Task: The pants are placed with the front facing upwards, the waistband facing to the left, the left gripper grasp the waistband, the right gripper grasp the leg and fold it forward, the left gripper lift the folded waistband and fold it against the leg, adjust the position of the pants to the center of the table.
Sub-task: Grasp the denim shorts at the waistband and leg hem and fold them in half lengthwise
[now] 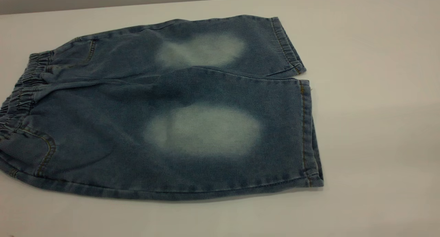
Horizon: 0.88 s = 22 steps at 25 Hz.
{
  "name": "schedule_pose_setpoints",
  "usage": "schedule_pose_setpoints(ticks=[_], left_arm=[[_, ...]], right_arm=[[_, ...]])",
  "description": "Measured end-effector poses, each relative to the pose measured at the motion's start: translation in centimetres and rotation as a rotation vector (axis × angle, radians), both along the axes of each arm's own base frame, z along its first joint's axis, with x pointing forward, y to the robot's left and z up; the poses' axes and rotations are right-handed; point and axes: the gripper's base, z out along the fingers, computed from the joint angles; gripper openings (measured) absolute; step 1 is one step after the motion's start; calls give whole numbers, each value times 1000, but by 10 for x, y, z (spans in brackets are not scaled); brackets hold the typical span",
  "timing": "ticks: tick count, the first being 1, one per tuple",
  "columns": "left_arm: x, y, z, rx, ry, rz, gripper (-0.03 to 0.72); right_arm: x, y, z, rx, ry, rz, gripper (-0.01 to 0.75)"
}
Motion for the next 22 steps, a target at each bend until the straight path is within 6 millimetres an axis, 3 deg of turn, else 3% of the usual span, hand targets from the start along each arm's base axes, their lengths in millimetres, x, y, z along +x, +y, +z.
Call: schedule_pose_setpoints(ticks=[5, 12, 17, 22], left_arm=[[18, 4, 4, -74, 95, 87, 526], [76, 5, 19, -91, 196, 106, 526], [122, 3, 18, -204, 242, 143, 526], [157, 4, 5, -215, 281, 157, 526]], right_arm=[[2, 0, 13, 61, -44, -27, 406], [34, 8, 54, 148, 9, -8, 406], [81, 17, 66, 181, 128, 47, 406], [135, 29, 51, 243, 257, 113, 406]])
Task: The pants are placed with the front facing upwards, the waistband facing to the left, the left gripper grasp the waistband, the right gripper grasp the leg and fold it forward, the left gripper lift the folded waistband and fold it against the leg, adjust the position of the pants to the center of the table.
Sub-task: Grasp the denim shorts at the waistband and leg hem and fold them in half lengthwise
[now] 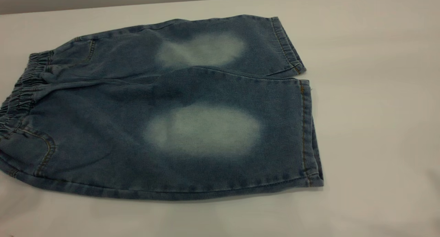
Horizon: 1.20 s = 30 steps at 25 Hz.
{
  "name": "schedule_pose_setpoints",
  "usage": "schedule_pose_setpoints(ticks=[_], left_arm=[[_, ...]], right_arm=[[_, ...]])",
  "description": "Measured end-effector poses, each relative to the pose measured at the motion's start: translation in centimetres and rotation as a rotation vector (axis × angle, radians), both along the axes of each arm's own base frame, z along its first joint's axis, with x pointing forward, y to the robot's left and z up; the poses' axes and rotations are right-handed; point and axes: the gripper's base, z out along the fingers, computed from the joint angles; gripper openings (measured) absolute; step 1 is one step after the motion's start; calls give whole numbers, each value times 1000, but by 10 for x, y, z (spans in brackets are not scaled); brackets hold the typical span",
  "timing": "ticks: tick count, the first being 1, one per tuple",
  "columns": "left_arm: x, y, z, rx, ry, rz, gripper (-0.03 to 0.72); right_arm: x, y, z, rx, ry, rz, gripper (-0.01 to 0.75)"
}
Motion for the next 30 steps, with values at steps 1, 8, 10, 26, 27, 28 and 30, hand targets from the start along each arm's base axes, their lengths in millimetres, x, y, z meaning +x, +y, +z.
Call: schedule_pose_setpoints(ticks=[1, 8, 10, 26, 27, 28, 30], left_arm=[[6, 0, -4, -4, 17, 6, 526], [39, 3, -35, 9, 146, 7, 526], [44, 2, -39, -4, 144, 11, 526], [48, 2, -35, -7, 82, 7, 526], [48, 2, -35, -7, 82, 7, 526], [48, 2, -35, -7, 82, 7, 526], [48, 2, -35, -7, 82, 7, 526]], right_arm=[[8, 2, -4, 12, 26, 18, 406], [52, 19, -42, 97, 266, 145, 406], [58, 22, -59, 121, 340, 176, 406], [64, 39, -169, 335, 587, 226, 406], [65, 40, -174, 337, 599, 237, 406], [67, 40, -178, 342, 612, 244, 406], [69, 42, -188, 353, 637, 254, 406]])
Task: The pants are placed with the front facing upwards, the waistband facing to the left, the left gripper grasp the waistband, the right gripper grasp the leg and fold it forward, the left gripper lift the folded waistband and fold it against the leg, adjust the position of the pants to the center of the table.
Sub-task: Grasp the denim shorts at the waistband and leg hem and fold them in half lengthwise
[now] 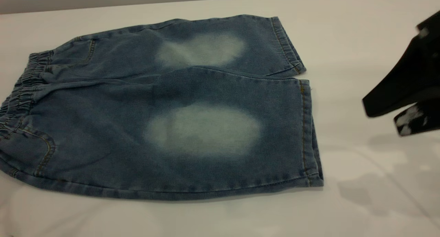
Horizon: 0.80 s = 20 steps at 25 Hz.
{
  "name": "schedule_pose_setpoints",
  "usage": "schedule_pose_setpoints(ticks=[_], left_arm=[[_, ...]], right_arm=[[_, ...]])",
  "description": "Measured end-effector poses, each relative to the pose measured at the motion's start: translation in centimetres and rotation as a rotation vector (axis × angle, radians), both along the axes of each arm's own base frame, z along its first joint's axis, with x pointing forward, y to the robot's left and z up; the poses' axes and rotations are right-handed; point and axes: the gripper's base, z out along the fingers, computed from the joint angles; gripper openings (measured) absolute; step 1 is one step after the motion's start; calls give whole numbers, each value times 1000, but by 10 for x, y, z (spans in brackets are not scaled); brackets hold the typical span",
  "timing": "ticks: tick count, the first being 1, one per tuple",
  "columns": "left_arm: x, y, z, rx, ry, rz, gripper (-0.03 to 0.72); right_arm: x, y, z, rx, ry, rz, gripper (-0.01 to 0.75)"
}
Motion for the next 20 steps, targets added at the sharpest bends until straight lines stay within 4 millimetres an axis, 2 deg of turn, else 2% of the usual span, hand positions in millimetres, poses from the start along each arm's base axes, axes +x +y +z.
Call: schedule_pose_setpoints(ticks=[10, 20], left_arm=[[0, 0, 0, 2, -1, -2, 526], [0, 0, 0, 2, -1, -2, 526]], right_arm=[[6, 6, -59, 71, 145, 40, 406], [6, 13, -104, 183, 168, 37, 406]])
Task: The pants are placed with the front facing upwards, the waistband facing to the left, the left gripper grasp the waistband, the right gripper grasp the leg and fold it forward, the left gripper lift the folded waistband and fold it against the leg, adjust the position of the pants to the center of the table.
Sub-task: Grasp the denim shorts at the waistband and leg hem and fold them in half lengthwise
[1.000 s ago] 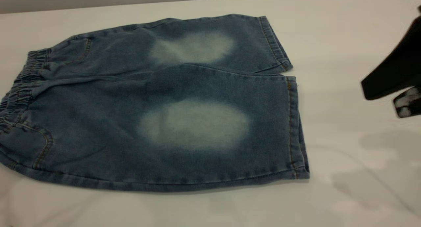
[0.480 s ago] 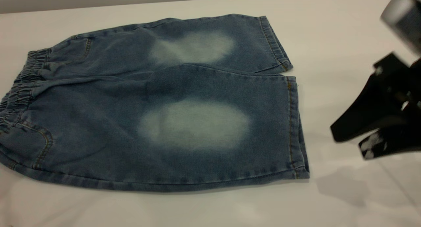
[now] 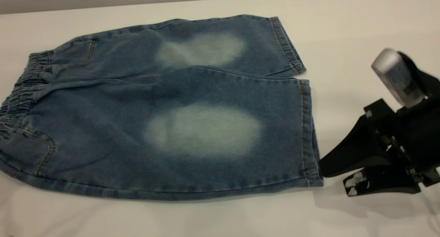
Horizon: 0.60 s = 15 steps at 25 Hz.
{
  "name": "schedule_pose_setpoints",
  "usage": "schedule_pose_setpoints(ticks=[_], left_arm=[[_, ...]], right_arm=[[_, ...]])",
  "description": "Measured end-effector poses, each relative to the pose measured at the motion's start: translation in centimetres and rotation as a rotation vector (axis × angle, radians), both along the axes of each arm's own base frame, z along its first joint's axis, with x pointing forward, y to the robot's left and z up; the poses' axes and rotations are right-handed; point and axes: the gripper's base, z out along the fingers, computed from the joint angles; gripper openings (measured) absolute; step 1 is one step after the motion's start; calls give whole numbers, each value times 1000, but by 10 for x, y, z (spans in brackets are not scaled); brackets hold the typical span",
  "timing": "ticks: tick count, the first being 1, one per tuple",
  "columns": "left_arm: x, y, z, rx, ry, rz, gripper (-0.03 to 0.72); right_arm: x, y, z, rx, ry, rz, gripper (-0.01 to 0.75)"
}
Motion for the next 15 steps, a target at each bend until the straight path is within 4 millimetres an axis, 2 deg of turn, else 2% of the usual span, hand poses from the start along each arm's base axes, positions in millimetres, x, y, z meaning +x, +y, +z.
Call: schedule_pose_setpoints(ticks=[7, 15], left_arm=[[0, 0, 0, 0, 1, -1, 526], [0, 0, 0, 1, 1, -1, 526]], right_arm=[[-4, 3, -21, 64, 79, -57, 406], [6, 7, -35, 117, 103, -87, 406]])
